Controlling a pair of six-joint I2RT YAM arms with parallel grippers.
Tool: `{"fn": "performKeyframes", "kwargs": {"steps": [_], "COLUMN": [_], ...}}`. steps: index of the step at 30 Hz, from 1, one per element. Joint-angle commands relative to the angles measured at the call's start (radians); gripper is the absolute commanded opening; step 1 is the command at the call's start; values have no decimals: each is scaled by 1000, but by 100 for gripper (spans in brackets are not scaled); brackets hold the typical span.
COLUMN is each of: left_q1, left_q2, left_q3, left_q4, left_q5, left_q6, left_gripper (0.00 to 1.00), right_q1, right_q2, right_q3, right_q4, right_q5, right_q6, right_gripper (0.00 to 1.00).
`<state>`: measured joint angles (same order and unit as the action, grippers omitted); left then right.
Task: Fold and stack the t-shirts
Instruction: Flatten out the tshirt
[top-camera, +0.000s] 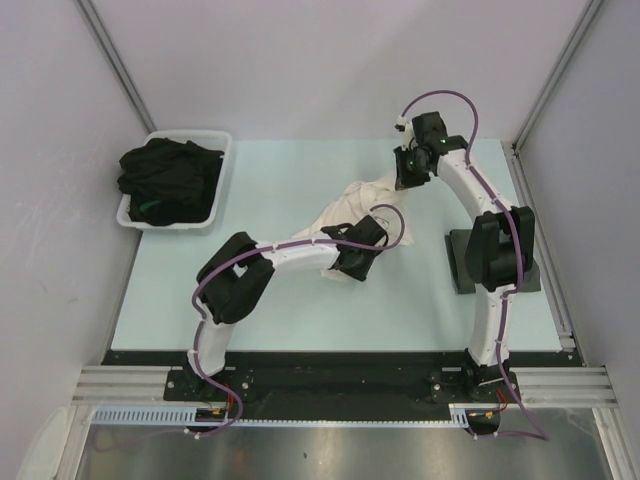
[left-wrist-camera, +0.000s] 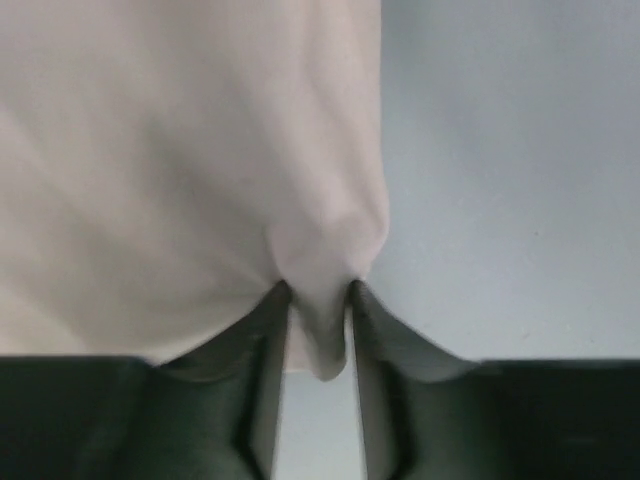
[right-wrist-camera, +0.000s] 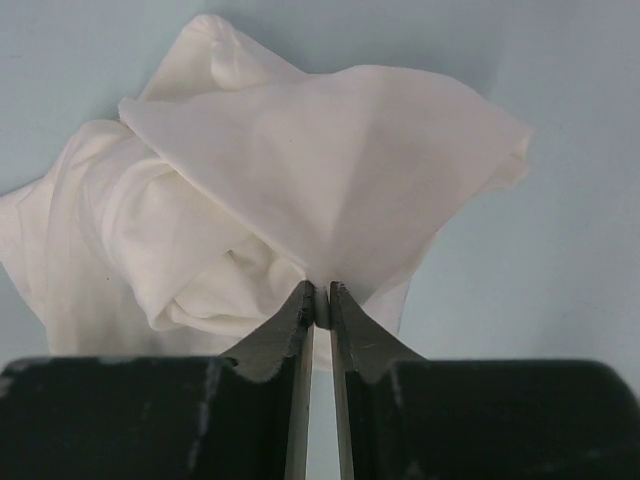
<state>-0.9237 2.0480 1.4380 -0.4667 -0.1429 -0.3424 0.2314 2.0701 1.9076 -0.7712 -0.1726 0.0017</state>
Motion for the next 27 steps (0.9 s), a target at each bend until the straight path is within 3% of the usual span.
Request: {"fn": "performKeyframes", "kwargs": {"steps": [1, 3, 4, 14, 22, 27], "left_q1": [-4, -4, -4, -7, 8, 55], "left_q2": [-34, -40, -43, -219, -461, -578], "left_q3": [-34, -39, -45, -162, -241, -214], "left_q4": [-43, -44, -46, -118, -295, -406], "left_q5": [-12, -14, -17, -132, -305, -403], "left_q6": [-20, -21, -21, -43, -90, -107], "left_gripper": [20, 10, 0, 0, 0, 0], "right_q1": [-15, -15, -15, -17, -15, -20], "right_q2": [-44, -53, -56, -62, -36, -53], "right_q3": [42, 41, 39, 80, 257, 291], "right_q4": [13, 13, 12, 0, -56, -60], "right_q5": [16, 27, 31, 111, 131, 101], "right_q6": [21, 24, 24, 24, 18, 33], "right_gripper": [16, 17, 17, 18, 18, 16]}}
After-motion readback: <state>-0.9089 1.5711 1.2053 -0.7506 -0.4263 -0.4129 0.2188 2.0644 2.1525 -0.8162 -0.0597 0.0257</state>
